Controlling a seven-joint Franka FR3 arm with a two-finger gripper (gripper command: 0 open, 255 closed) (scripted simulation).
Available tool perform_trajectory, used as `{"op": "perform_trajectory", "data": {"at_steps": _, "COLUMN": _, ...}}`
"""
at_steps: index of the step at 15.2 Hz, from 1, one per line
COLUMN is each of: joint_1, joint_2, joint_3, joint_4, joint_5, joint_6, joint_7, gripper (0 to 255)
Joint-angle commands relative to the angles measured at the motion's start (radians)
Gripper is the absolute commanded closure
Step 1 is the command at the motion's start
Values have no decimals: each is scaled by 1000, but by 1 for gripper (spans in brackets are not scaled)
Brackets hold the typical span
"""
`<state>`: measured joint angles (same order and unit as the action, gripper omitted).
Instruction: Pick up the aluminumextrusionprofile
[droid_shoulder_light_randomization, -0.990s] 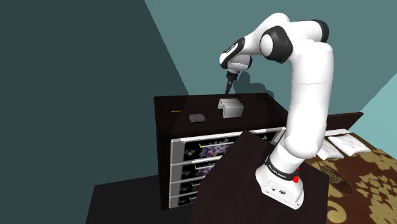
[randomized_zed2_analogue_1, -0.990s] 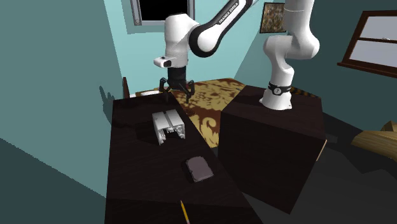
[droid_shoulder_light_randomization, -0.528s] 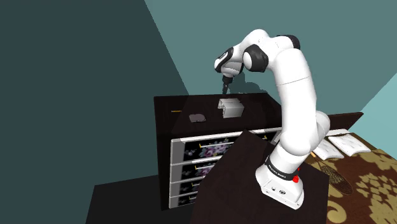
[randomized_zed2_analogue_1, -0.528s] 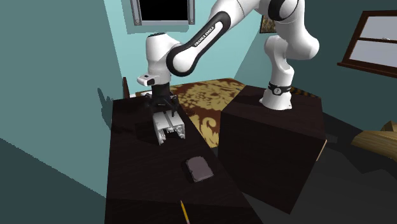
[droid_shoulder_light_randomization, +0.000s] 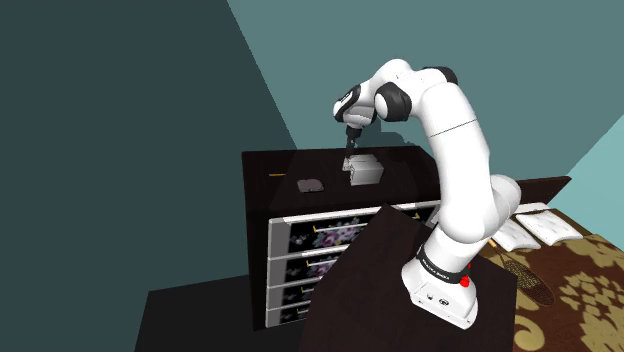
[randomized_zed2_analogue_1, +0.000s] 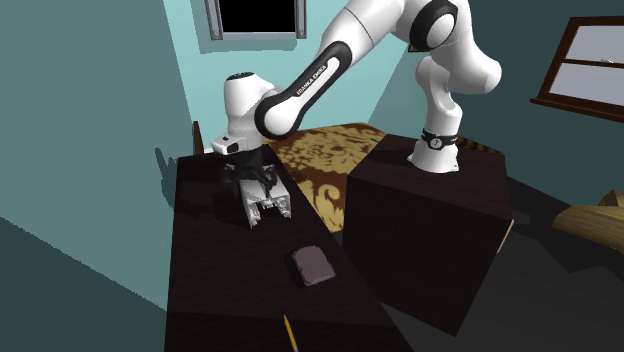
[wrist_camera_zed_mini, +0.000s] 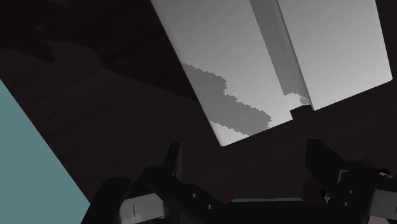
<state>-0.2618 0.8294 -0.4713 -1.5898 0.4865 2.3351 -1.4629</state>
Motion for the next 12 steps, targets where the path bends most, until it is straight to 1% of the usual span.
{"op": "perform_trajectory", "data": {"at_steps": 1, "joint_1": -8, "joint_2": 26, "joint_3": 10, "joint_4": 10, "joint_5": 10, "joint_6": 16, "joint_7": -5, "gripper": 0}}
{"op": "perform_trajectory", "data": {"at_steps": 3, "joint_1": -8, "joint_2": 26, "joint_3": 10, "joint_4": 10, "joint_5": 10, "joint_6": 16, "joint_7": -5, "gripper": 0}}
{"op": "perform_trajectory", "data": {"at_steps": 4, "joint_1": -7, "joint_2": 22, "joint_3": 10, "joint_4": 5, "joint_5": 9, "joint_6": 18, "joint_7": -5, "gripper": 255}}
{"op": "perform_trajectory", "data": {"at_steps": 12, "joint_1": -7, "joint_2": 22, "joint_3": 10, "joint_4": 5, "joint_5": 9, "joint_6": 18, "joint_7": -5, "gripper": 255}}
